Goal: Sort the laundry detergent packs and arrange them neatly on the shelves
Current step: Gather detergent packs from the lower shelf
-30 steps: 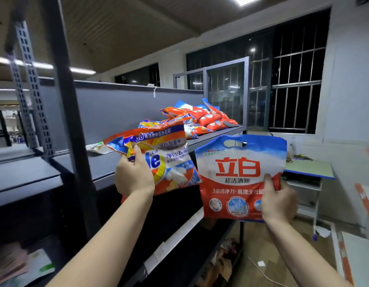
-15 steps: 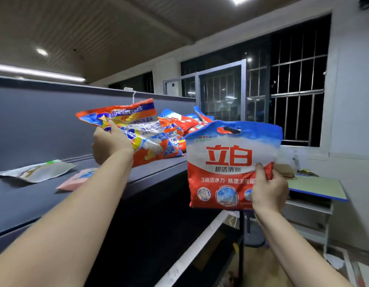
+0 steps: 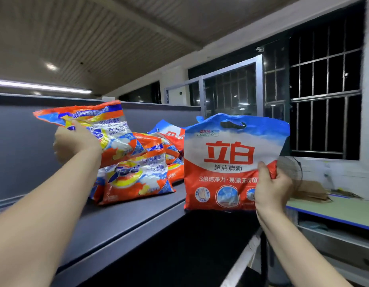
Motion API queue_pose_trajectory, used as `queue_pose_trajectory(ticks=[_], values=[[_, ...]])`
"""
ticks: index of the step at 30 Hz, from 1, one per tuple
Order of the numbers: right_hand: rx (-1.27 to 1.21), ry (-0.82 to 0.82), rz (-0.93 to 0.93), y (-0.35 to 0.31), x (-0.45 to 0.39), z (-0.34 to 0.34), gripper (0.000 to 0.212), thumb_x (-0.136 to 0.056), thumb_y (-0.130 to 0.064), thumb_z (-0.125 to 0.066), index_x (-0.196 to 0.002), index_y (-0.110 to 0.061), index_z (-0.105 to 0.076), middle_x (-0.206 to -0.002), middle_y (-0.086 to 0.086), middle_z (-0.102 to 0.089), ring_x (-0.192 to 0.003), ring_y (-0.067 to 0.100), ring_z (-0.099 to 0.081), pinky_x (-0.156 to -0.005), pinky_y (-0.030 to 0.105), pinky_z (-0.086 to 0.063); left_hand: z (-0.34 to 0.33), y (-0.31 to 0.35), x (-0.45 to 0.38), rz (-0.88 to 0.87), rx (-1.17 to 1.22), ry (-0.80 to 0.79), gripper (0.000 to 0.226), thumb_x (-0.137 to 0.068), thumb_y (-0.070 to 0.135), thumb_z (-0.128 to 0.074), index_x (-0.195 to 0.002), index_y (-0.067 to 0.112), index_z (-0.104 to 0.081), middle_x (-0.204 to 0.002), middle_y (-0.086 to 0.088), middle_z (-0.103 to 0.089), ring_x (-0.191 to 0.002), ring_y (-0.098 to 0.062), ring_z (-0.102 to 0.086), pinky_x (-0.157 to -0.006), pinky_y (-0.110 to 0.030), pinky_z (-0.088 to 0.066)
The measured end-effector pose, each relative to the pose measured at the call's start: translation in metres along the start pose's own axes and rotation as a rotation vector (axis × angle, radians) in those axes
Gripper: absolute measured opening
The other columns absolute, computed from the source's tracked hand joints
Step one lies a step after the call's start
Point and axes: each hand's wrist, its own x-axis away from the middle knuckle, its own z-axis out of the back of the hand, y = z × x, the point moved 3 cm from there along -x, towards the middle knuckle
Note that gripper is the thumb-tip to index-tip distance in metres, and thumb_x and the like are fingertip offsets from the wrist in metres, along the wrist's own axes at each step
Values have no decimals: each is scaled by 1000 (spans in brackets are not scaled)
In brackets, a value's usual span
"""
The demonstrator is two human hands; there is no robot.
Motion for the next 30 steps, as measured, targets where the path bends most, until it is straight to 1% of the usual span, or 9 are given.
queue_pose_trajectory(ticks=[5,8,11,14,17,19,24,27,30], values=[[-89,-85,-47,32,-54,-58,29,-82,-40,-59,-59,-24,-53,-73,7,-66,-73,30,-64,-72,51,-54,-78,-31,8,114,-19,-89,73,-92,43,-51,-144,-1,-24,-150,-18,-28,-137,-34,-29,-106,-44,-26],[-108,-91,-32,37,-85,-98,33,-81,-43,-56,-60,-18,-54,-71,4,-66,-73,30,-64,-71,47,-53,-121,-43,19,-161,-377,-304,101,-83,64,-53,-151,6,-7,-159,-14,2,-144,-39,7,-116,-48,2],[-144,-141,-80,48,-112,-144,36,-84,-40,-54,-58,-16,-50,-59,-5,-57,-61,24,-56,-63,38,-47,-134,-38,15,-286,-726,-325,79,-86,73,-30,-142,19,-40,-154,-14,-26,-144,-40,-3,-112,-56,9],[-192,-182,-174,53,-136,-195,35,-86,-35,-53,-57,-16,-45,-56,-5,-48,-58,23,-42,-57,36,-35,-140,-27,21,-385,-728,-303,57,-94,57,-28,-115,15,-60,-121,-18,-60,-124,-40,-43,-111,-58,-13],[-279,-163,-301,51,-155,-252,28,-95,-31,-46,-90,-11,-64,-93,9,-68,-80,30,-55,-64,31,-32,-140,-18,40,-374,-682,-264,64,-88,69,-31,-113,18,-61,-117,-17,-62,-118,-40,-48,-107,-57,-23],[-314,-218,-313,48,-158,-287,37,-100,-25,-41,-125,-1,-52,-129,19,-56,-114,34,-53,-85,31,-35,-142,-14,53,-413,-678,-281,67,-83,74,-37,-120,22,-56,-123,-12,-59,-120,-37,-47,-103,-58,-29],[218,-605,288,66,-136,-345,92,-87,-35,-62,-151,-4,-3,-159,15,0,-144,29,-13,-116,39,-17,-149,-13,59,-423,-756,-332,63,-87,67,-40,-137,29,-42,-138,-7,-50,-126,-34,-43,-103,-60,-28],[401,-620,572,66,-130,-349,50,-90,-41,-53,-131,-15,-48,-138,11,-45,-125,32,-36,-99,44,-32,-153,-16,58,-404,-807,-311,63,-86,69,-39,-137,31,-42,-138,-7,-50,-128,-35,-41,-104,-61,-26],[427,-816,712,74,-127,-351,41,-88,-40,-52,-122,-16,-56,-125,6,-55,-118,33,-39,-93,42,-36,-155,-18,59,-392,-907,-243,69,-85,74,-34,-140,33,-40,-140,-7,-48,-130,-34,-38,-102,-61,-26]])
